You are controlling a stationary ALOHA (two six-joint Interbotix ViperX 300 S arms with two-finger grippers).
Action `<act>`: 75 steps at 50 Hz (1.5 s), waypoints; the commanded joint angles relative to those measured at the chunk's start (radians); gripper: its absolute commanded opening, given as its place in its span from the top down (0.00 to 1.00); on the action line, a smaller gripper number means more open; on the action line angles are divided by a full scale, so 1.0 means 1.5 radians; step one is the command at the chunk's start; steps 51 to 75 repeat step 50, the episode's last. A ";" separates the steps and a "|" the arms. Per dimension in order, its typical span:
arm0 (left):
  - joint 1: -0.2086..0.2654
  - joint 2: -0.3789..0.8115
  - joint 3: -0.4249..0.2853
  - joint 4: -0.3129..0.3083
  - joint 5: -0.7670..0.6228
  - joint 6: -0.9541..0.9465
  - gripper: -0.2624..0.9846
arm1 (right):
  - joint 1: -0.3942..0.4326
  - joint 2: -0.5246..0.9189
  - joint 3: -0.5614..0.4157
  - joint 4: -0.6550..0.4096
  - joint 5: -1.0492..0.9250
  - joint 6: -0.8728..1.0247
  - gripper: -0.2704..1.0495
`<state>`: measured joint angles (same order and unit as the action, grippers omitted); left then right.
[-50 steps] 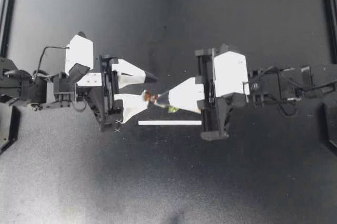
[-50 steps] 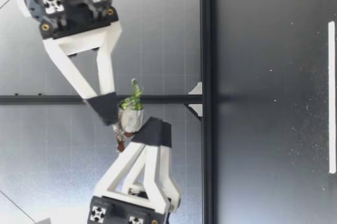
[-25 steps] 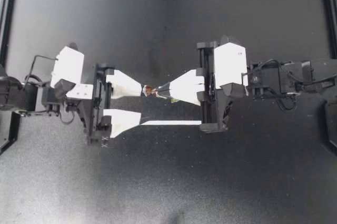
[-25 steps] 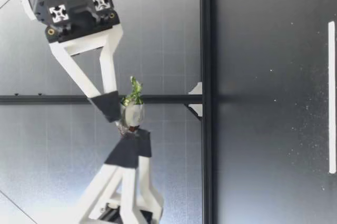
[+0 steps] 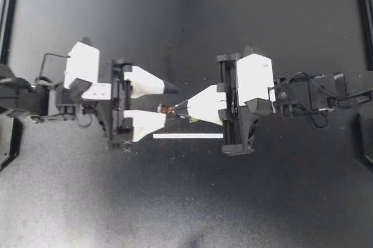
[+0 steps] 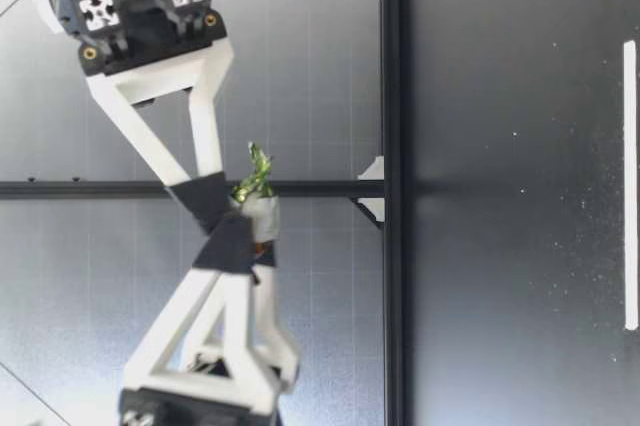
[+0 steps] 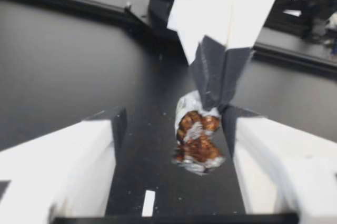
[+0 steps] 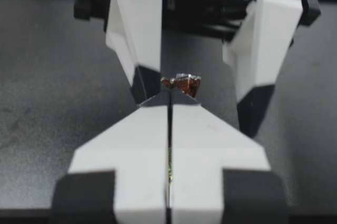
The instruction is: Pick up the candy and unwrap it.
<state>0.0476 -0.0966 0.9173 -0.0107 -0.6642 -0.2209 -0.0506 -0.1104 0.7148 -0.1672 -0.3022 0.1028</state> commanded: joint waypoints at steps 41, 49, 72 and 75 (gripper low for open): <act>-0.018 -0.015 0.009 0.037 -0.007 0.003 0.31 | -0.010 -0.025 0.005 0.002 -0.015 0.000 0.94; -0.015 -0.012 0.012 0.027 0.004 0.002 0.31 | -0.010 -0.020 0.008 0.003 -0.015 0.001 0.94; -0.015 -0.011 0.013 0.025 0.005 0.002 0.31 | -0.010 -0.020 0.008 0.003 -0.015 0.001 0.94; -0.015 -0.011 0.013 0.025 0.005 0.002 0.31 | -0.010 -0.020 0.008 0.003 -0.015 0.001 0.94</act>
